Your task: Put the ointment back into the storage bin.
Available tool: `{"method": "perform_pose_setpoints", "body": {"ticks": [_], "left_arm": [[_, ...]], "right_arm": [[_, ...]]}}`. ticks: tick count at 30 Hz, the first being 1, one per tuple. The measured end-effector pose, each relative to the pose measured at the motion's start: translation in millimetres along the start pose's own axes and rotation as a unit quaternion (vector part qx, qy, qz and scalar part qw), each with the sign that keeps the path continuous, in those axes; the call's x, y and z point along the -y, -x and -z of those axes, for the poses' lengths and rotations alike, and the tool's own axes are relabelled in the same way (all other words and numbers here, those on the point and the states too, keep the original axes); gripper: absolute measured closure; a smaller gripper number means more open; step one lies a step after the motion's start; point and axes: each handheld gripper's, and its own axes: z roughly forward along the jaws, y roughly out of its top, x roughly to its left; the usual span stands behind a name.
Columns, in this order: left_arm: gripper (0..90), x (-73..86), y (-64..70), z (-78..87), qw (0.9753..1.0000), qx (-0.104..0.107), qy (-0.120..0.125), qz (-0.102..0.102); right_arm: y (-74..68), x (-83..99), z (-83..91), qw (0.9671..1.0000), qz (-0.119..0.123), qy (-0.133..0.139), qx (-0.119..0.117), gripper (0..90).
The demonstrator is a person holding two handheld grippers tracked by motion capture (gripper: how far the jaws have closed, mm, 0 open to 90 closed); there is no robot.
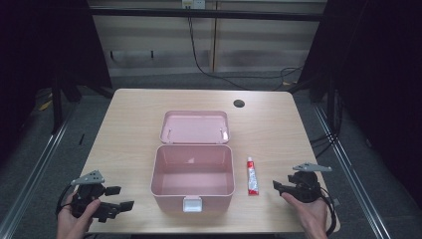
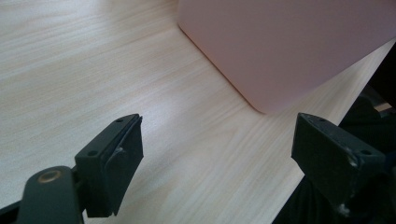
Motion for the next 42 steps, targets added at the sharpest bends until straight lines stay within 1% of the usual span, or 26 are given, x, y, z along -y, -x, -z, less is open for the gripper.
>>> {"method": "perform_pose_setpoints", "body": {"ticks": [2,3,4,7,8,10,11,12,13,14,17,19,20,21,22,24,25,26,28,30,36,38,39,40,41,42], "left_arm": [[16.5,0.2,0.1,0.0,1.0,0.001,-0.002,-0.001],[16.5,0.5,0.1,-0.1,1.0,0.0,-0.002,-0.002],[16.5,0.6,0.0,0.1,1.0,-0.001,-0.003,-0.002],[16.5,0.4,0.6,0.2,1.0,0.002,-0.001,-0.002],[16.5,0.5,1.3,-0.3,1.0,0.002,-0.002,-0.003],[16.5,0.5,1.5,-0.6,1.0,0.001,-0.002,-0.003],[16.5,0.6,1.6,-0.6,1.0,0.001,-0.002,-0.002],[16.5,0.8,1.4,-0.1,1.0,0.002,-0.001,-0.002],[16.5,0.8,1.4,-0.1,1.0,0.002,-0.001,-0.002],[16.5,0.5,1.3,0.0,1.0,0.004,-0.001,-0.004],[16.5,0.3,1.8,-0.6,1.0,0.002,-0.001,-0.005],[16.5,0.8,1.8,-0.8,1.0,0.001,-0.004,-0.006],[16.5,1.0,1.5,-0.8,1.0,0.002,-0.004,-0.005],[16.5,1.3,1.4,-0.5,1.0,0.001,-0.002,-0.003],[16.5,1.4,1.4,0.0,1.0,0.001,-0.003,-0.002],[16.5,1.6,1.6,0.2,1.0,0.0,-0.003,-0.002],[16.5,1.8,1.7,0.0,1.0,0.0,-0.003,-0.001],[16.5,1.8,1.4,0.1,1.0,0.0,-0.003,-0.001],[16.5,2.2,1.6,0.0,1.0,0.0,-0.001,0.001],[16.5,2.7,1.1,1.0,1.0,-0.001,0.0,0.0],[16.5,2.7,0.5,0.0,1.0,-0.001,0.0,0.001],[16.5,2.6,0.5,-0.1,1.0,0.001,-0.004,0.0],[16.5,2.6,0.8,-0.2,1.0,0.0,-0.002,0.0],[16.5,2.6,1.0,-0.2,1.0,-0.001,-0.002,0.001],[16.5,2.6,1.0,0.0,1.0,-0.001,-0.001,0.002],[16.5,2.7,0.5,-0.2,1.0,-0.001,-0.002,0.001]], "right_arm": [[0.6,-0.2,1.0,1.0,0.003,0.002,-0.005,39.7],[0.4,-0.2,2.1,1.0,0.005,0.007,-0.005,39.1],[-0.5,-1.3,4.4,0.9998,0.01,0.015,-0.007,41.9],[-2.3,-2.7,6.7,0.9997,0.009,0.024,-0.005,42.1],[-3.5,-4.1,8.1,0.9993,0.011,0.035,-0.012,42.4],[-4.8,-5.0,8.8,0.999,0.014,0.04,-0.013,43.9],[-6.3,-6.0,9.4,0.9987,0.02,0.045,-0.011,44.9],[-9.2,-7.7,9.5,0.9981,0.026,0.054,-0.015,46.3],[-9.2,-7.7,9.5,0.9981,0.026,0.054,-0.015,46.3],[-11.9,-9.8,10.7,0.9982,0.019,0.05,-0.026,52.5],[-15.4,-13.5,13.1,0.9983,0.02,0.05,-0.022,55.3],[-16.9,-16.5,14.7,0.9982,0.014,0.048,-0.034,57.3],[-18.0,-18.2,14.9,0.9982,0.011,0.045,-0.038,60.0],[-20.2,-21.8,15.1,0.9987,0.007,0.031,-0.041,62.5],[-21.5,-23.4,15.0,0.9987,0.009,0.029,-0.042,65.6],[-22.8,-25.2,14.7,0.9986,0.009,0.024,-0.045,66.1],[-24.3,-28.1,14.6,0.9986,0.006,0.015,-0.05,66.1],[-26.0,-30.4,15.0,0.9988,0.006,0.006,-0.048,66.1],[-28.1,-34.6,16.1,0.9985,-0.001,-0.003,-0.054,67.8],[-30.3,-41.5,16.6,0.9978,-0.005,-0.019,-0.064,68.1],[-31.7,-48.3,10.2,0.9967,-0.014,-0.04,-0.069,67.5],[-32.8,-51.0,6.4,0.9965,-0.015,-0.051,-0.065,67.1],[-33.6,-53.2,4.5,0.9957,-0.018,-0.06,-0.068,66.9],[-35.3,-56.6,2.9,0.9956,-0.02,-0.066,-0.063,66.6],[-35.3,-56.6,2.9,0.9956,-0.02,-0.066,-0.063,66.6],[-36.9,-61.0,0.4,0.995,-0.013,-0.078,-0.062,64.7]]}}
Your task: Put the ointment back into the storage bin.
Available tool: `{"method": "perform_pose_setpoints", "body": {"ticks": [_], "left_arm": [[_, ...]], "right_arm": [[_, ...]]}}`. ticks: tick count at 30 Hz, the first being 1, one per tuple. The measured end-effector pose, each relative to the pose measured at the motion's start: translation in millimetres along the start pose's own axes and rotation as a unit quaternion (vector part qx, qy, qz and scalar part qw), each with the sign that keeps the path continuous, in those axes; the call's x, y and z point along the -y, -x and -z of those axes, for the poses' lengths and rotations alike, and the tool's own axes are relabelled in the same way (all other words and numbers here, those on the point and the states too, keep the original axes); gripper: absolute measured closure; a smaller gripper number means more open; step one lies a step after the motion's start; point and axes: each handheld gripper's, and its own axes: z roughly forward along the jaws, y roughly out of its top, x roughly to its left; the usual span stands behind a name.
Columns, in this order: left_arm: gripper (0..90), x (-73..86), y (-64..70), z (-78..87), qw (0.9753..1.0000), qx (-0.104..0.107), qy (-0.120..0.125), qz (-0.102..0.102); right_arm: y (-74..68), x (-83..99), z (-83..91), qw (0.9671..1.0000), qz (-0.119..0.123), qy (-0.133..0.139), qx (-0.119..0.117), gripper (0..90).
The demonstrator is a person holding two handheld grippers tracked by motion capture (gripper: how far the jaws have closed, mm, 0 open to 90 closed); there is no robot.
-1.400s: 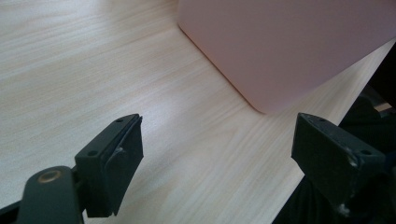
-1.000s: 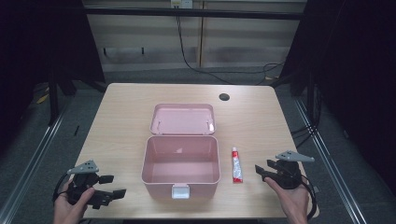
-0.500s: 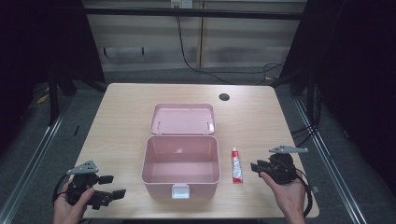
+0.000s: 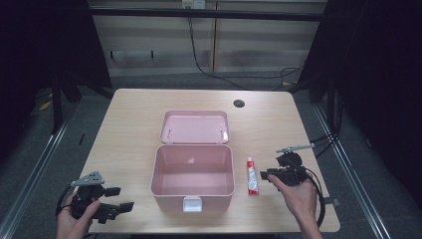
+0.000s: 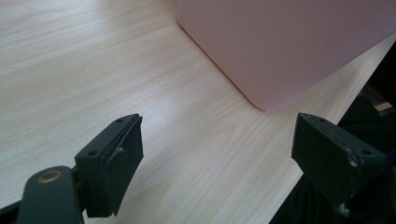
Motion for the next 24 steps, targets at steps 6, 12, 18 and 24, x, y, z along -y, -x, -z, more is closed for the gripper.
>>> {"method": "perform_pose_setpoints", "body": {"ticks": [6,12,18,24], "left_arm": [[16.5,0.1,0.1,0.2,1.0,0.001,0.0,-0.001],[16.5,-0.2,0.6,0.2,1.0,-0.001,0.0,0.0],[16.6,0.0,-0.4,-0.6,1.0,-0.002,-0.002,0.003],[16.5,0.3,-1.0,-0.3,1.0,0.002,-0.002,0.006]], "right_arm": [[-3.9,-12.4,-4.9,0.9996,0.007,-0.025,0.008,62.8],[-6.5,-18.8,-11.4,0.999,0.002,-0.044,0.0,64.5],[-12.6,-27.2,-19.9,0.9977,0.005,-0.068,0.002,67.7],[-18.6,-38.4,-26.7,0.9955,0.003,-0.094,0.008,68.9]]}}
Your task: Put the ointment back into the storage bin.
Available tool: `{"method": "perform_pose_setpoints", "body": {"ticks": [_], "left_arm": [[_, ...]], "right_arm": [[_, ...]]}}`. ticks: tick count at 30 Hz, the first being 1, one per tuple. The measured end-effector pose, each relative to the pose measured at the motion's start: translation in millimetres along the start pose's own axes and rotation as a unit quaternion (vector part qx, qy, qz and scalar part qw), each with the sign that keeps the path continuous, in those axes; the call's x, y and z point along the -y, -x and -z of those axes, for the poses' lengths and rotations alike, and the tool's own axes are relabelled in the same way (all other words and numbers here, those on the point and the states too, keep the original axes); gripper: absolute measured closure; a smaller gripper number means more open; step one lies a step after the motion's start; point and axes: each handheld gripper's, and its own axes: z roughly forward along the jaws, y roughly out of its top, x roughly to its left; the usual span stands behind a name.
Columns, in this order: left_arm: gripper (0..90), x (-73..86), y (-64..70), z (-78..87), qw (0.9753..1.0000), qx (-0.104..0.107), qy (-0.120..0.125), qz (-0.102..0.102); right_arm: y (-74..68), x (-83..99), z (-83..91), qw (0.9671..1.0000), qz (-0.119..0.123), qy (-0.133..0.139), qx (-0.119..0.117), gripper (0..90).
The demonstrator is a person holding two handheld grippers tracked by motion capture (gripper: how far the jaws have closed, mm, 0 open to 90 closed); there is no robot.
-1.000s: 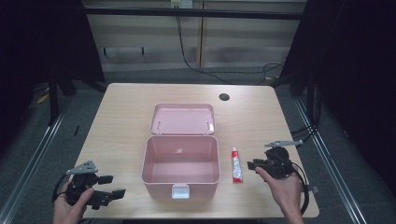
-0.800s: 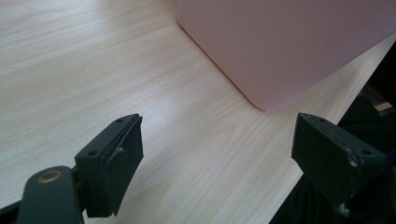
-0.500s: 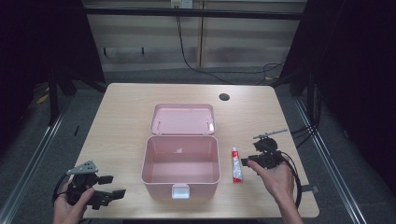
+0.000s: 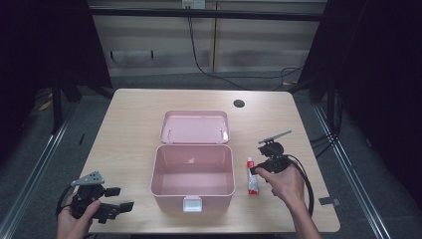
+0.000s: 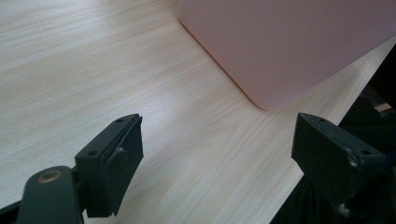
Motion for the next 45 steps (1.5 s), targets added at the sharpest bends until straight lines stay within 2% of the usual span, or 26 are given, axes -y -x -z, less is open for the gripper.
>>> {"method": "perform_pose_setpoints", "body": {"ticks": [4,7,10,13,17,18,23,25,31,37,45], "left_arm": [[16.5,-0.1,-0.3,0.0,1.0,-0.002,0.002,0.001],[16.5,-0.2,-0.2,-0.2,1.0,-0.003,0.002,-0.001],[16.5,-0.2,-0.3,0.0,1.0,-0.003,0.002,0.001],[16.5,-0.2,-0.2,0.2,1.0,-0.002,0.001,0.0],[16.5,-0.1,-0.4,-0.2,1.0,-0.003,0.0,-0.001],[16.5,-0.1,0.1,0.0,1.0,-0.003,0.001,-0.001],[16.5,-0.3,0.1,-0.3,1.0,-0.004,0.0,-0.001],[16.5,-0.2,-0.1,-0.3,1.0,-0.003,0.0,-0.001],[16.5,-0.1,0.2,0.1,1.0,-0.003,0.0,-0.001],[16.5,-0.1,0.0,0.1,1.0,-0.003,0.0,-0.002],[16.5,-0.1,-0.2,0.3,1.0,-0.003,0.0,-0.002]], "right_arm": [[0.1,-6.9,-3.3,0.9997,-0.005,-0.024,0.003,69.3],[0.4,-10.7,-8.6,0.9984,-0.012,-0.055,0.007,69.3],[-0.6,-13.9,-12.6,0.9977,-0.017,-0.065,0.011,69.3],[-2.4,-16.2,-18.8,0.9958,-0.021,-0.088,0.015,69.1],[-2.3,-17.0,-26.7,0.9939,-0.027,-0.104,0.025,66.0],[-1.5,-18.0,-31.8,0.992,-0.035,-0.118,0.028,63.9],[-0.7,-20.4,-39.7,0.9903,-0.046,-0.125,0.04,61.2],[-1.0,-21.5,-41.2,0.9905,-0.044,-0.124,0.041,61.2],[-4.0,-23.9,-48.3,0.9878,-0.045,-0.137,0.059,61.0],[-2.6,-23.9,-54.9,0.9863,-0.048,-0.146,0.061,62.1],[-2.4,-27.7,-63.0,0.985,-0.038,-0.155,0.064,65.1]]}}
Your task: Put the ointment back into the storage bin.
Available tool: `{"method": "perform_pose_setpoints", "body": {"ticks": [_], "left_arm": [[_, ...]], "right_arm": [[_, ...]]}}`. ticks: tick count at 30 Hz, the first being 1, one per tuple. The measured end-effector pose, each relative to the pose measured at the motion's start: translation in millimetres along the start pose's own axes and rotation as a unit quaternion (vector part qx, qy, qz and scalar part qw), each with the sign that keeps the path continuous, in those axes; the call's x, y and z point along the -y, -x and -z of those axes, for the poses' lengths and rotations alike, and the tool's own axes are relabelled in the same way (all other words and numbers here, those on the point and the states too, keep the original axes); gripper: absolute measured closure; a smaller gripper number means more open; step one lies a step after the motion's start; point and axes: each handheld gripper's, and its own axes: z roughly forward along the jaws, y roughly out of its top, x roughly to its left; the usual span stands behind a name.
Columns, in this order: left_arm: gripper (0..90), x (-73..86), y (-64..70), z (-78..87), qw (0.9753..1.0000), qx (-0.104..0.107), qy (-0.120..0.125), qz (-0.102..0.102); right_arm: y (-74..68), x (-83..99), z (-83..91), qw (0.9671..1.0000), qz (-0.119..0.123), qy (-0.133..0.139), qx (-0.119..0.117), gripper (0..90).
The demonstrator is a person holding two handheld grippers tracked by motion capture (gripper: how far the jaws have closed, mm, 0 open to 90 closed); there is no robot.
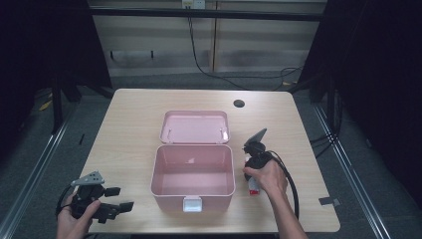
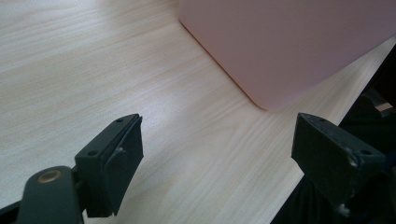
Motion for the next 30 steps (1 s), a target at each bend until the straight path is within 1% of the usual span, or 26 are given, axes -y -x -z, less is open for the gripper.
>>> {"method": "perform_pose_setpoints", "body": {"ticks": [1,2,3,4,6,8,12,15,22,23,25,27,30], "left_arm": [[16.5,0.0,-0.5,0.1,1.0,0.002,0.001,0.0],[16.5,0.0,-0.5,0.1,1.0,0.002,0.001,0.0],[16.5,0.0,-1.0,0.8,1.0,0.0,0.0,-0.002],[16.5,0.2,-0.6,0.9,1.0,0.0,0.003,0.0],[16.5,0.3,-0.7,0.7,1.0,-0.001,0.002,0.001],[16.5,0.1,-0.4,0.1,1.0,0.001,0.001,0.001],[16.5,0.3,0.3,0.1,1.0,0.001,0.0,0.0],[16.5,0.1,0.0,0.0,1.0,0.002,0.0,0.001],[16.5,0.1,-0.3,-0.4,1.0,0.002,-0.002,0.0],[16.5,0.1,0.1,-0.5,1.0,-0.001,-0.001,0.0],[16.5,0.0,0.0,-0.8,1.0,-0.001,-0.002,0.0],[16.5,0.0,0.2,-0.8,1.0,-0.002,-0.002,0.0],[16.5,0.1,0.3,-0.6,1.0,-0.001,-0.002,0.0]], "right_arm": [[0.0,-1.1,0.2,1.0,-0.001,-0.006,0.002,66.1],[0.0,-1.1,0.2,1.0,-0.001,-0.006,0.002,66.1],[-1.3,-3.1,0.0,0.9998,0.01,-0.014,0.011,69.7],[-1.3,-3.1,0.0,0.9998,0.01,-0.014,0.011,69.7],[-1.8,-3.3,0.0,0.9996,0.019,-0.014,0.015,70.2],[-1.9,-3.1,-0.2,0.9991,0.036,-0.013,0.016,70.5],[-3.2,-2.4,-0.1,0.9979,0.061,-0.014,0.018,71.2],[-1.6,-0.6,0.0,0.997,0.074,-0.013,0.014,71.4],[7.1,5.4,2.2,0.9966,0.081,-0.017,0.004,71.4],[8.9,7.4,4.2,0.9963,0.084,-0.015,0.0,71.4],[9.1,8.0,5.2,0.9962,0.086,-0.014,-0.002,71.4],[7.5,9.4,8.7,0.9953,0.095,-0.014,-0.009,71.4],[5.7,8.9,11.3,0.995,0.098,-0.018,-0.006,71.5]]}}
